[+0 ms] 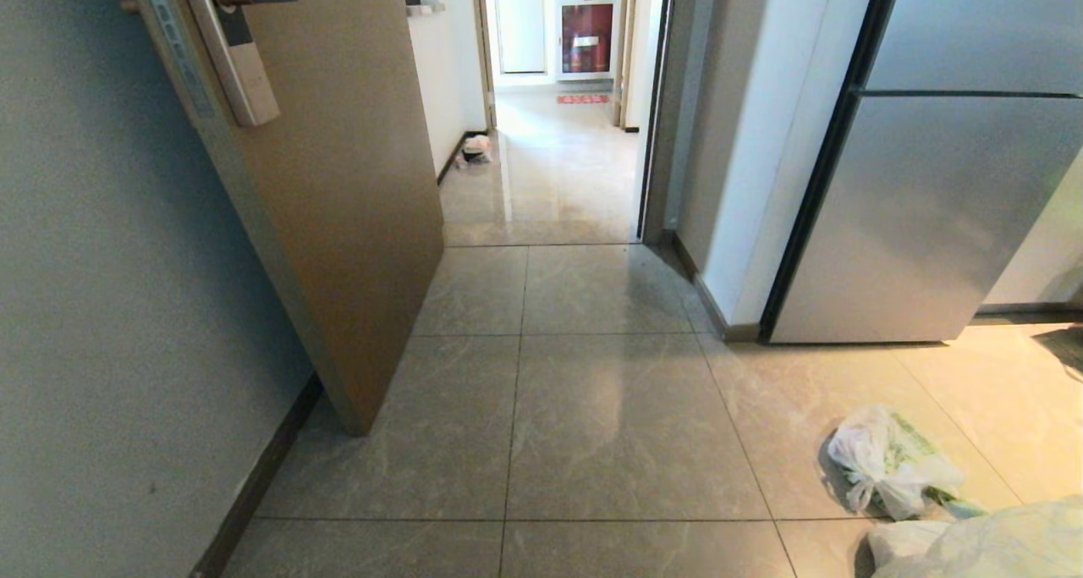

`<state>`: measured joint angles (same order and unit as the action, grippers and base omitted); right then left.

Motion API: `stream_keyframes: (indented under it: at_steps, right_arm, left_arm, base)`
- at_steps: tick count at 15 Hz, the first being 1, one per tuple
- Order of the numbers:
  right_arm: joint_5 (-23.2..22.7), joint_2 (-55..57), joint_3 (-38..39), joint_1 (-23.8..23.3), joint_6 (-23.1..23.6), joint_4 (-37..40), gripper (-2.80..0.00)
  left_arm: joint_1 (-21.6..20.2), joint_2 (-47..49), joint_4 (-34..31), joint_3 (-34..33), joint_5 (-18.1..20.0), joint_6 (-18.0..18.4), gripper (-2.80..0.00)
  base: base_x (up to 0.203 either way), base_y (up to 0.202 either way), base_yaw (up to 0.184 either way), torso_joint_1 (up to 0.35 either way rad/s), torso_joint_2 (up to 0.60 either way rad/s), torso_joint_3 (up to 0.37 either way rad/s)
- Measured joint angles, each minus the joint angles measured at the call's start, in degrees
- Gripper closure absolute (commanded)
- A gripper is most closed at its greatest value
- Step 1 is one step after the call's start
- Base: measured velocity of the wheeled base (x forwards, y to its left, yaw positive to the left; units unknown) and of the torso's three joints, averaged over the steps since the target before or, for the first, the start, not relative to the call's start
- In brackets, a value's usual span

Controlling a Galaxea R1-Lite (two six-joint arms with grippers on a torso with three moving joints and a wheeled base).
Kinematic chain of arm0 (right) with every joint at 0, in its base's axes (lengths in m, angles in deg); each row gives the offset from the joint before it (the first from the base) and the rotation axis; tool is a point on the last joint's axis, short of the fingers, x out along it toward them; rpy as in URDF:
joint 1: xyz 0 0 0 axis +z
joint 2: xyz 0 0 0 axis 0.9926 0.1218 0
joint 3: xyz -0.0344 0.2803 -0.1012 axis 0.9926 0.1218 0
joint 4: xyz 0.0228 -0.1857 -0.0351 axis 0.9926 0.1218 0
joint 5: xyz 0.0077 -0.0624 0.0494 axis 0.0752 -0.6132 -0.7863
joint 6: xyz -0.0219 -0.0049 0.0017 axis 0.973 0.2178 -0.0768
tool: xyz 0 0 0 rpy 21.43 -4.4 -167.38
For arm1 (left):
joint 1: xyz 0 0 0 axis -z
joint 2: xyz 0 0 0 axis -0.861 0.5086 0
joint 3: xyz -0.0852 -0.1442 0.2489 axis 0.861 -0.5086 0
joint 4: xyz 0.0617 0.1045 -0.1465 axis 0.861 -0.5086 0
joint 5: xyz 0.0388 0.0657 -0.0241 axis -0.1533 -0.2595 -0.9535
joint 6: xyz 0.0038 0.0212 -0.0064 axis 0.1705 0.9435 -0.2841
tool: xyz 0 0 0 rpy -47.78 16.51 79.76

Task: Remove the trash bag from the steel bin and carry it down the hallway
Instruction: Put the trash bag at the door

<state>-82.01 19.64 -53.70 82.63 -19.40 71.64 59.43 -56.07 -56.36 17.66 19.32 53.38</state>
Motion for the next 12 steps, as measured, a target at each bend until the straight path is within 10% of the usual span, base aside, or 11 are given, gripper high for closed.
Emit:
stream_keyframes:
  at_steps: [12]
  right_arm:
    - [0.0,0.0,0.0,0.0,0.0,0.0,0.00]
  left_arm:
    - [0.0,0.0,0.0,0.0,0.0,0.0,0.00]
  base:
    - [0.193,0.000,0.000,0.003,0.00,0.002]
